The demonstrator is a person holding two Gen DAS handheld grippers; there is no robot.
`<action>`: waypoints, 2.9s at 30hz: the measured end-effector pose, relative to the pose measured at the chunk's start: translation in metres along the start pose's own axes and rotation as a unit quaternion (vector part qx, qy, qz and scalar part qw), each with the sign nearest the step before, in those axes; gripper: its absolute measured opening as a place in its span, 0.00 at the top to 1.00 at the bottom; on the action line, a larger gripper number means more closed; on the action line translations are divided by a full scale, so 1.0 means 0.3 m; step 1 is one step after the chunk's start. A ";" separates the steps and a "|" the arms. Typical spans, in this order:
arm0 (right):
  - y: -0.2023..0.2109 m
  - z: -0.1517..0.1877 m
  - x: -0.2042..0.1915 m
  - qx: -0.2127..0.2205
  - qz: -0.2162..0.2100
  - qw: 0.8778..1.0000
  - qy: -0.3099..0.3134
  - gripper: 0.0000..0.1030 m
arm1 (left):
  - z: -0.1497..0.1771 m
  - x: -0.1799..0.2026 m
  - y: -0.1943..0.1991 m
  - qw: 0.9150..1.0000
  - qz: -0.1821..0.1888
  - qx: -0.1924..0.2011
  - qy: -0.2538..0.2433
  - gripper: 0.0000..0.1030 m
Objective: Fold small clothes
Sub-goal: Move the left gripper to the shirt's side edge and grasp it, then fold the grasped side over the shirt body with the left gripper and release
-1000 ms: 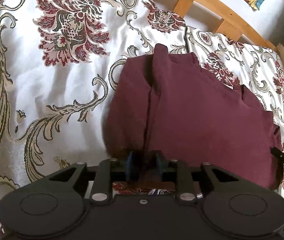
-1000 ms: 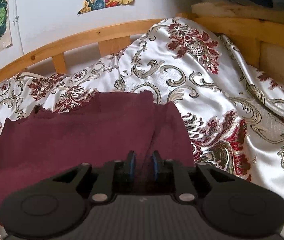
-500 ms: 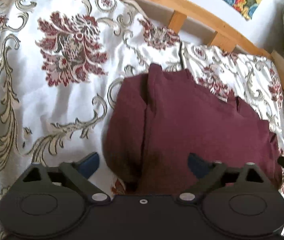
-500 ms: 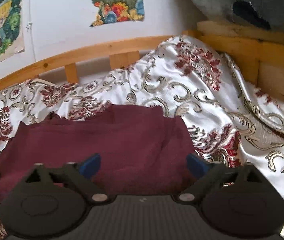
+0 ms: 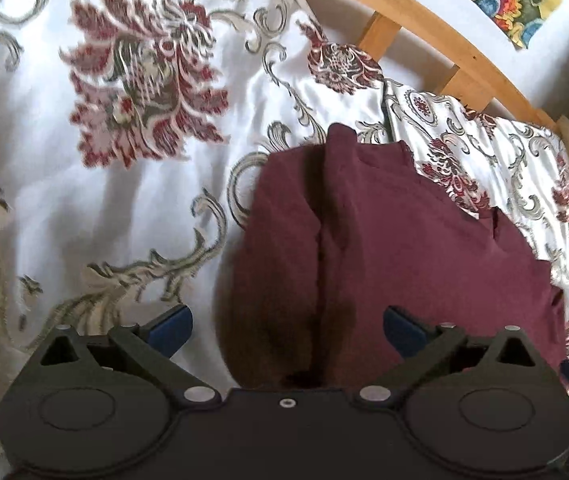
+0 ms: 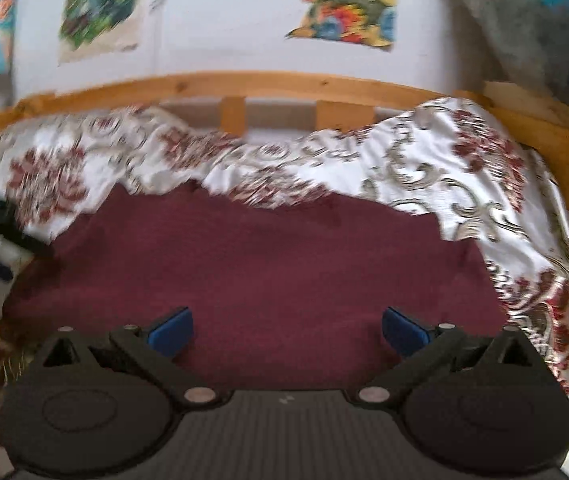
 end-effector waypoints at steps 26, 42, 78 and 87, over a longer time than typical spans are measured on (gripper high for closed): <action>-0.068 0.105 -0.059 -0.016 0.019 1.000 0.018 0.00 | -0.001 0.045 -0.039 0.995 -0.034 0.036 -0.085 0.18; -0.069 0.109 -0.056 -0.016 0.013 1.000 0.008 0.00 | 0.004 0.061 -0.037 0.993 -0.033 0.037 -0.107 0.49; 0.204 0.164 0.339 -0.024 0.072 0.997 -0.025 0.00 | 0.238 1.074 0.003 0.929 0.101 0.028 -0.356 0.96; 0.204 0.210 0.357 -0.044 0.067 0.996 -0.049 0.00 | 0.250 1.063 0.032 0.934 0.168 0.003 -0.317 0.51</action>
Point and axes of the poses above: each gripper's, at about its wrist camera, not at the fingertips, and y roughly against the way its jaws point, x to its right, z to its underside, the point moved 6 cm from there along -y, roughly the way its jaws point, and after that the axes turned 6 degrees about -z, right-handed, at the moved point
